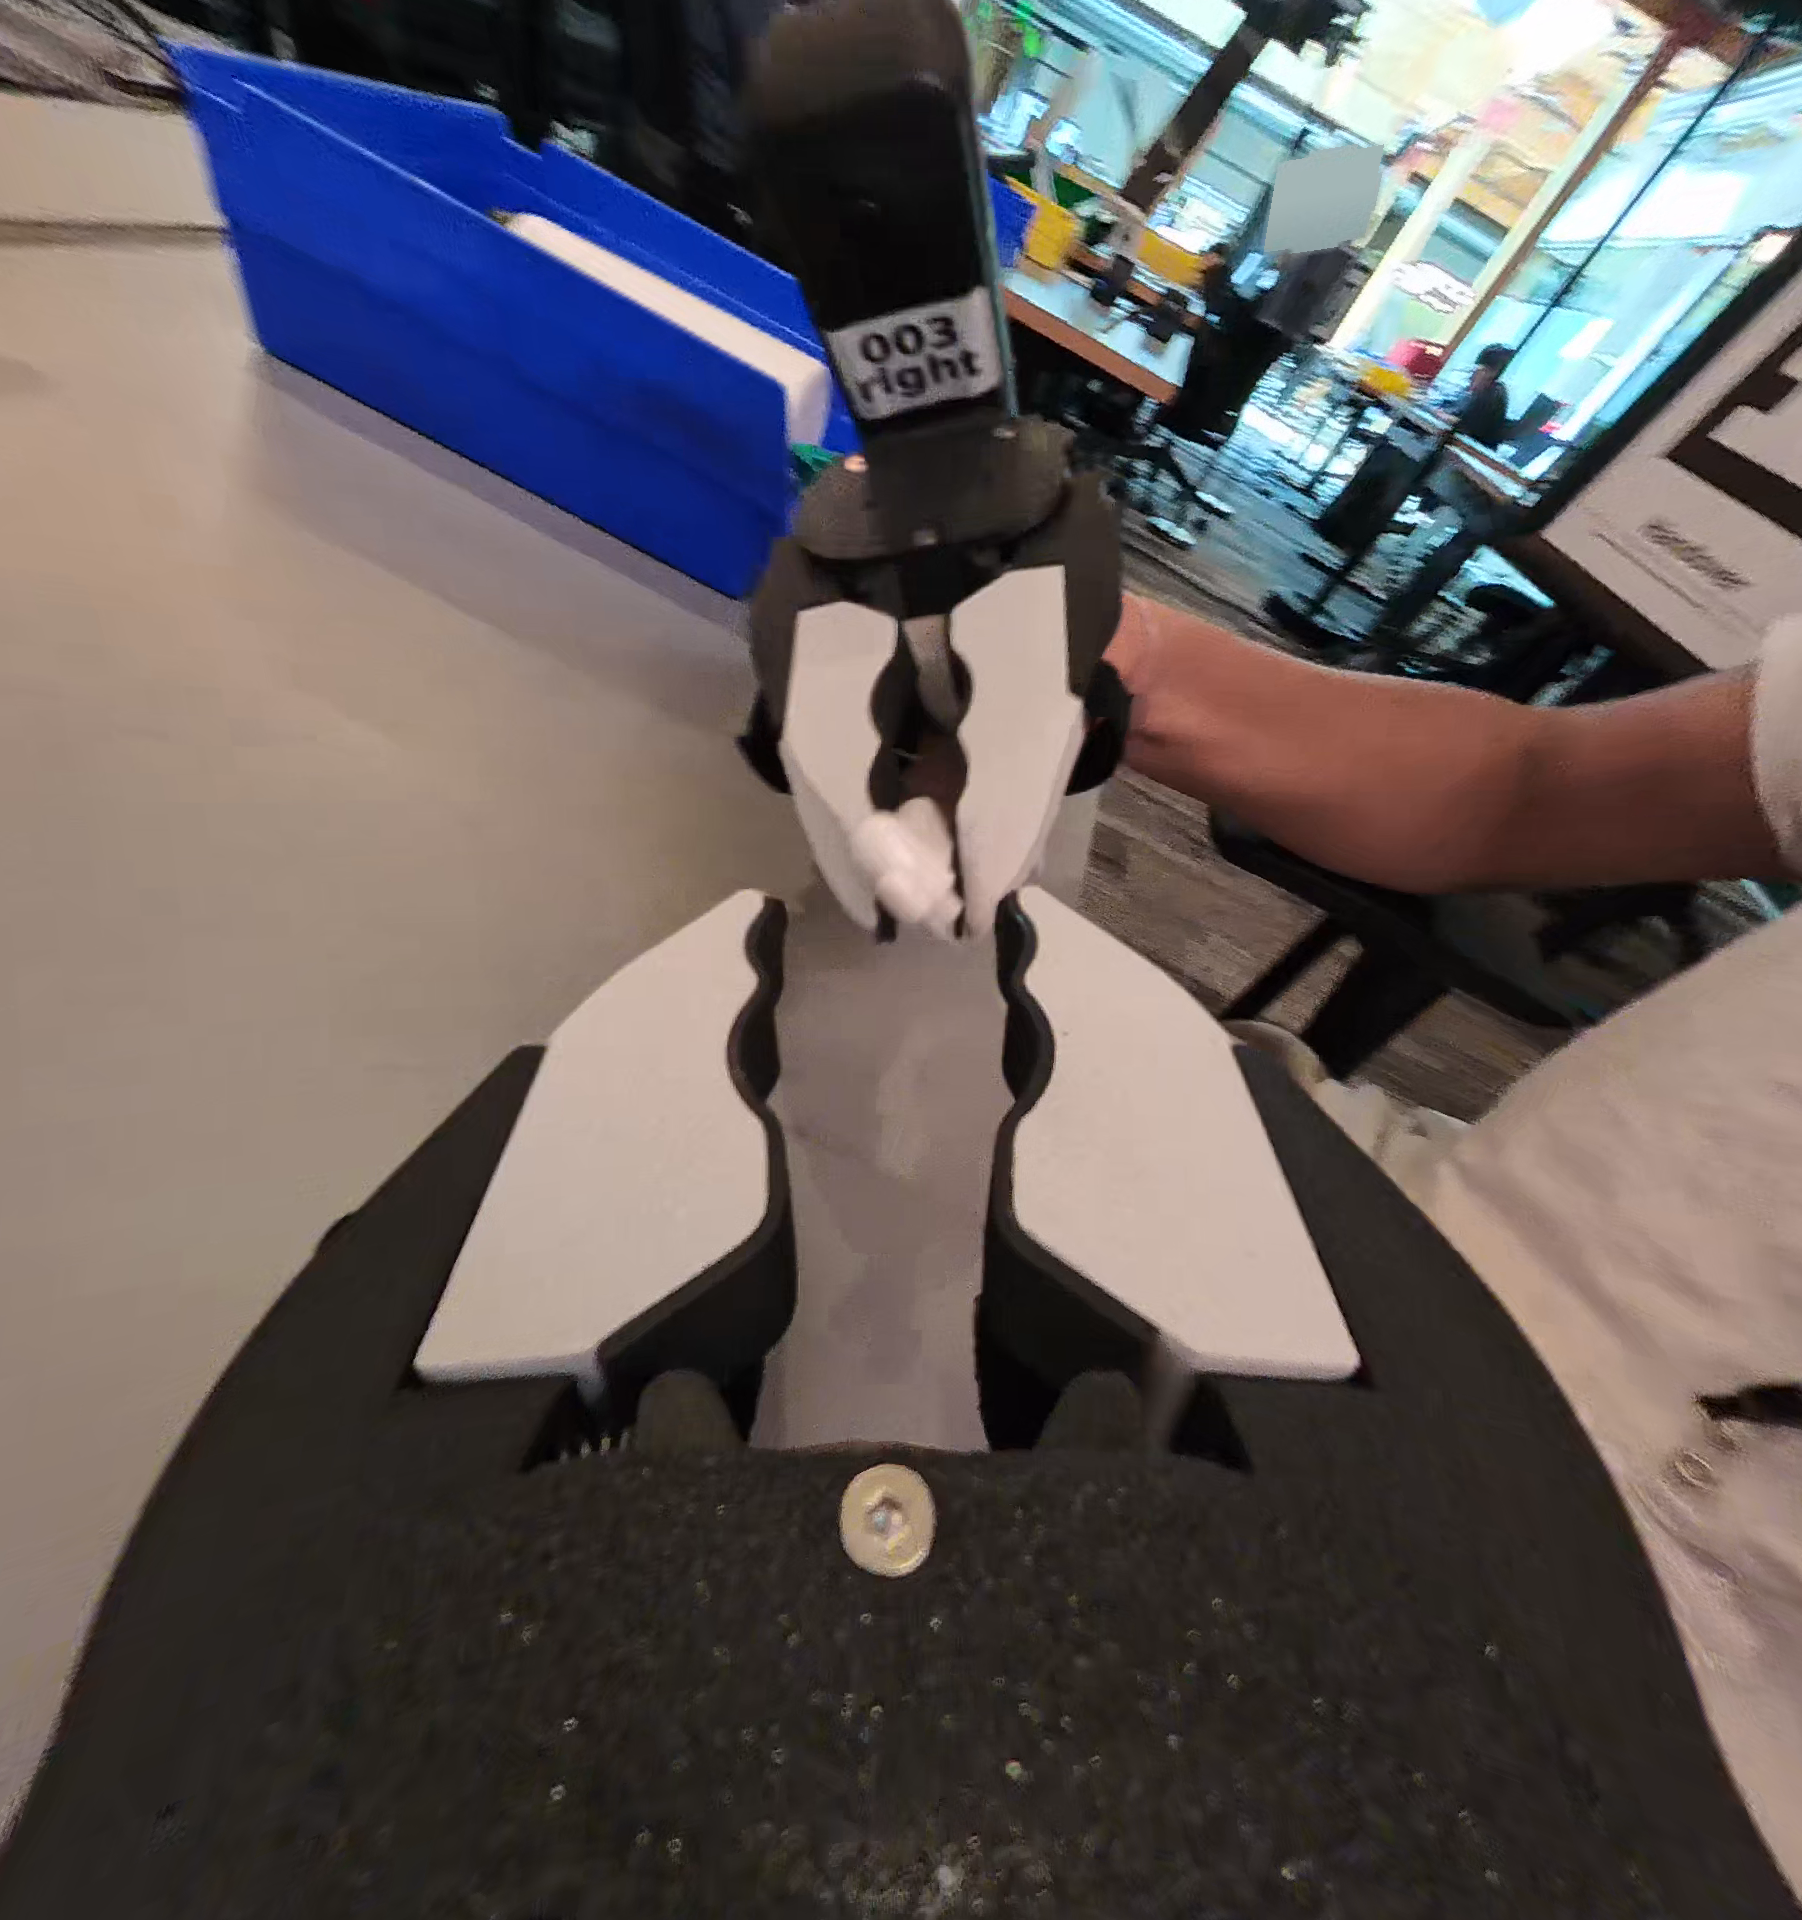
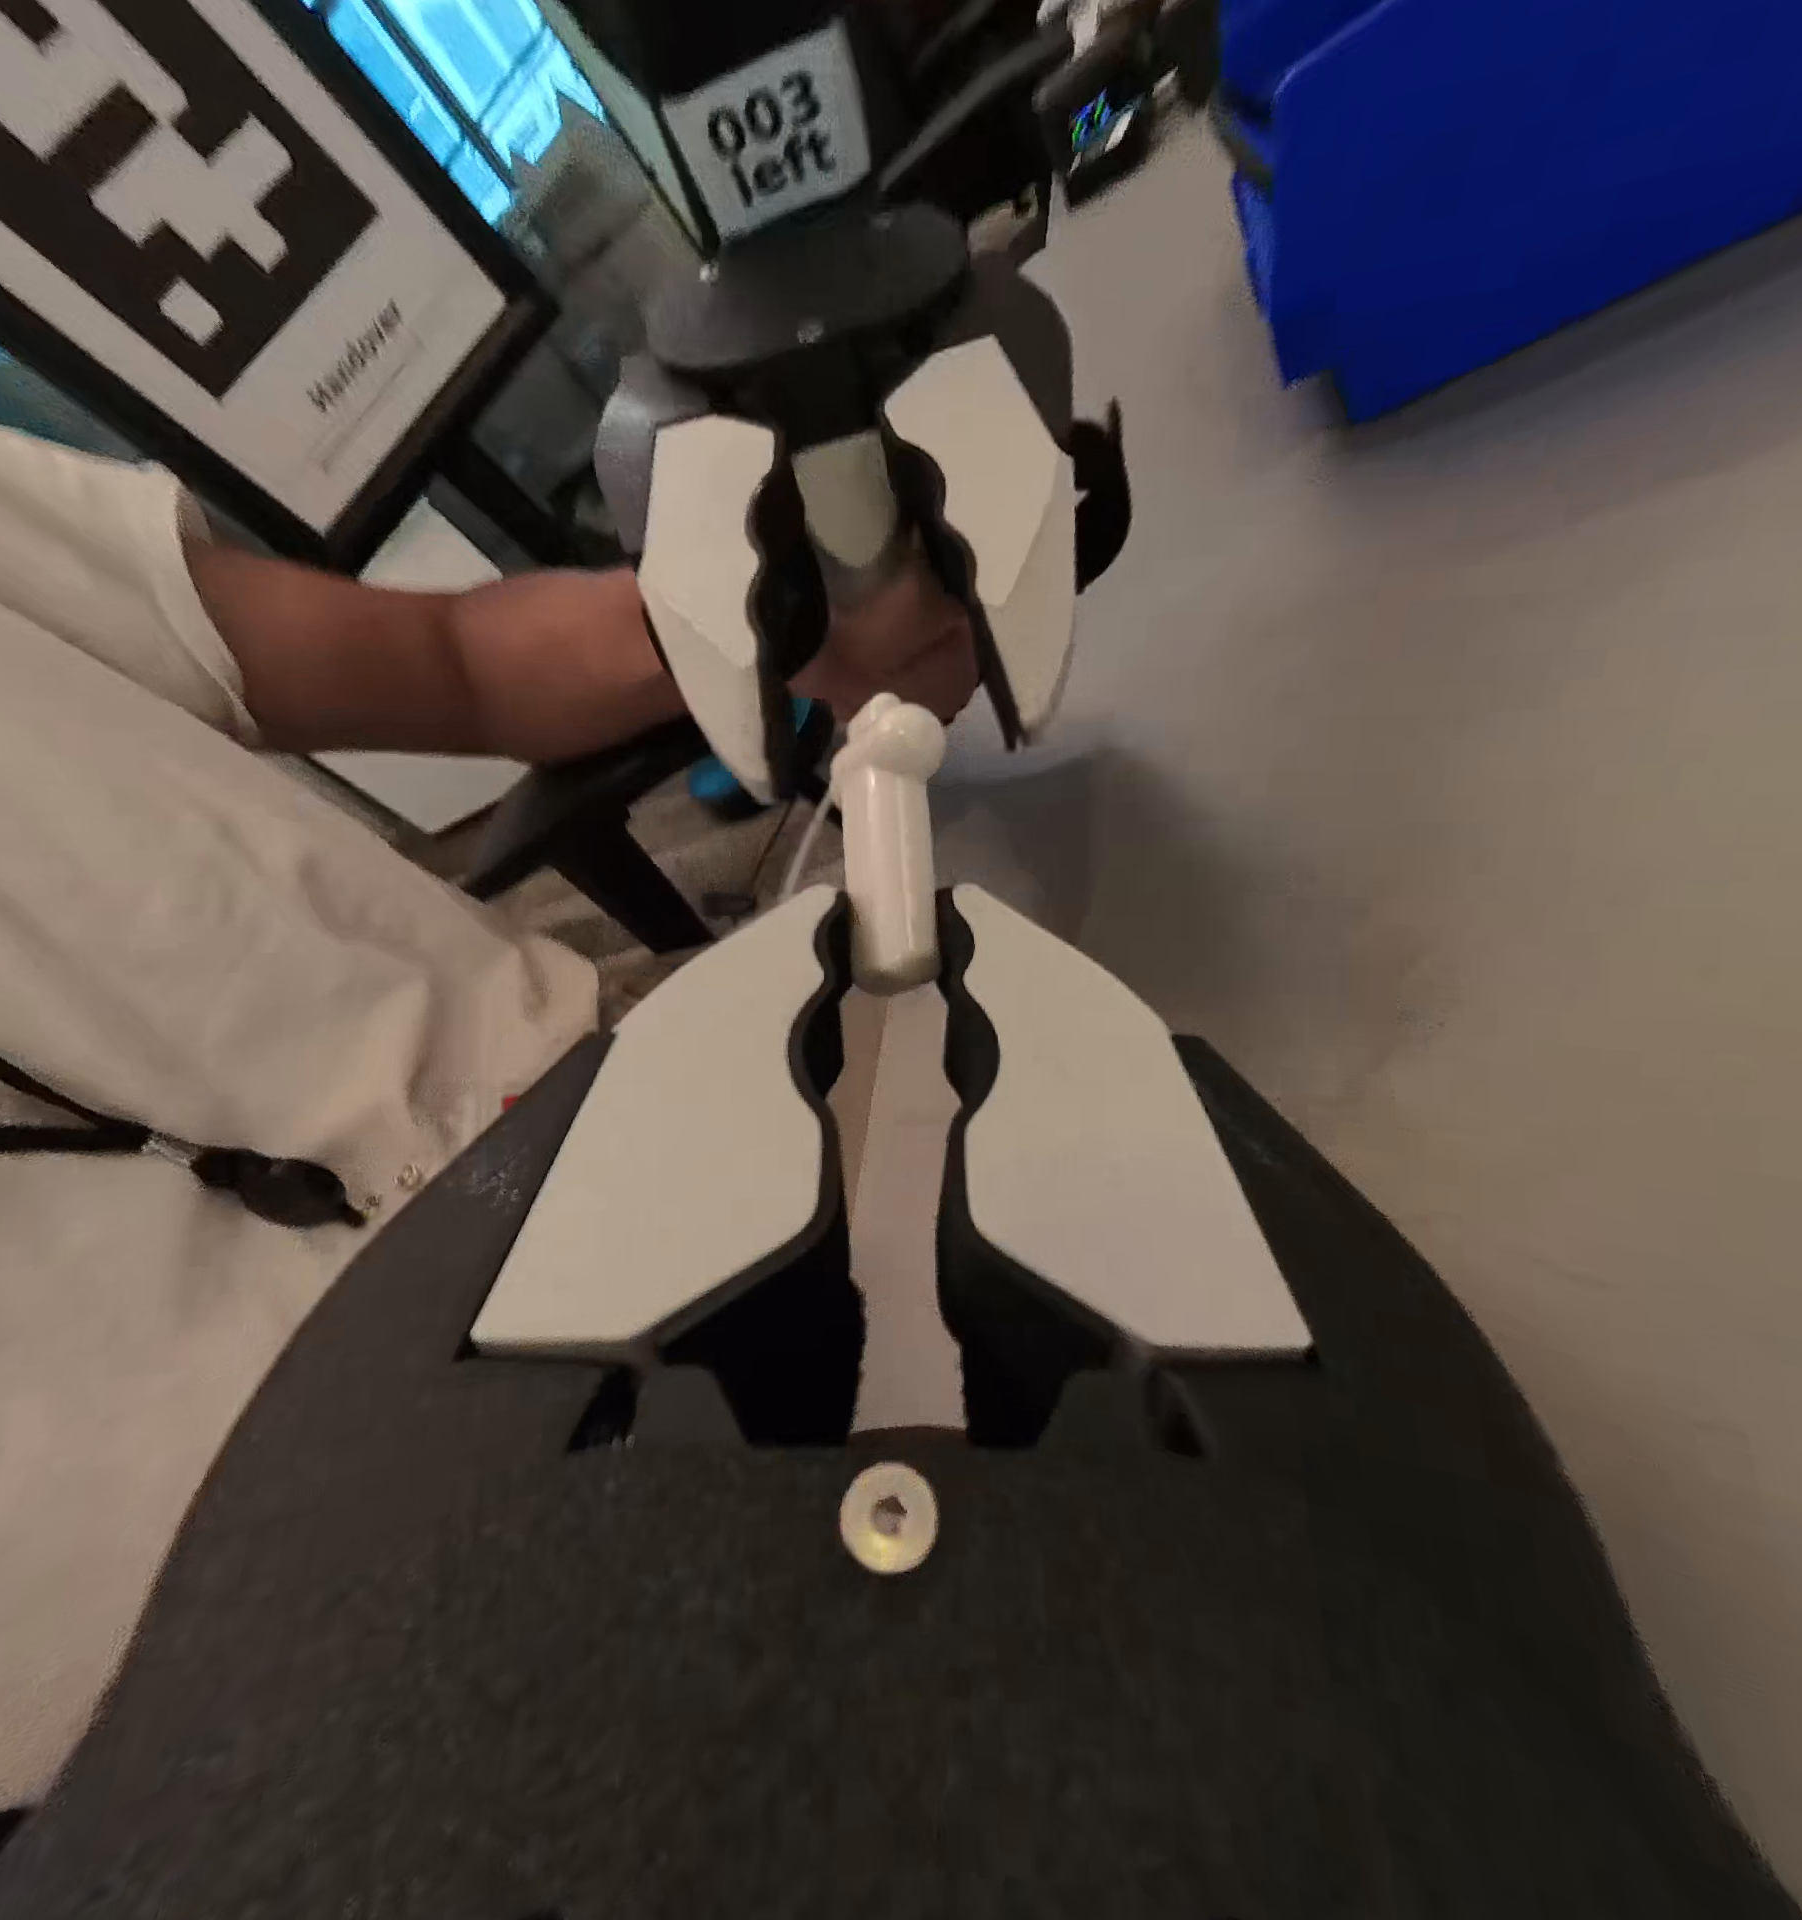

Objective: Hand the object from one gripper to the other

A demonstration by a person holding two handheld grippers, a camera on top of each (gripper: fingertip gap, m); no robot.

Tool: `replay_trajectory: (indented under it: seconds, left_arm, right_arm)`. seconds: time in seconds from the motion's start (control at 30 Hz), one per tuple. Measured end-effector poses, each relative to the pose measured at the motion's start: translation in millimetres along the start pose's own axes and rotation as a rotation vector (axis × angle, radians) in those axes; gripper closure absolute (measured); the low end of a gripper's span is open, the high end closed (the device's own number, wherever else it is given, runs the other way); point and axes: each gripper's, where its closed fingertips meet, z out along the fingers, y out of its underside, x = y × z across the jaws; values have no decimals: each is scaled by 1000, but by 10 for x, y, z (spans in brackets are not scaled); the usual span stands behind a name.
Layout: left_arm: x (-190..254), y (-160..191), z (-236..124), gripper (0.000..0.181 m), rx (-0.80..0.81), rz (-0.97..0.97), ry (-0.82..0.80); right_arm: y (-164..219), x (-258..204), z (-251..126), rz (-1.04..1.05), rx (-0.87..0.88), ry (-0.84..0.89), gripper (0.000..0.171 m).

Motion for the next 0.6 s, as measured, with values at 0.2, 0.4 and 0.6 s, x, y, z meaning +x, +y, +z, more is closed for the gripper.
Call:
replay_trajectory:
  seconds: [0.2,0.4,0.6]
  left_arm:
    - [106,74,43,157,-52,50,36]
    - [42,178,71,166,-89,-30,56]
    - [-29,147,71,168,-72,-73,18]
  right_arm:
    - [49,-49,71,-22,-22,-26,156]
    - [122,85,60,-170,-89,119,156]
    - [44,180,29,-288,-61,242,156]
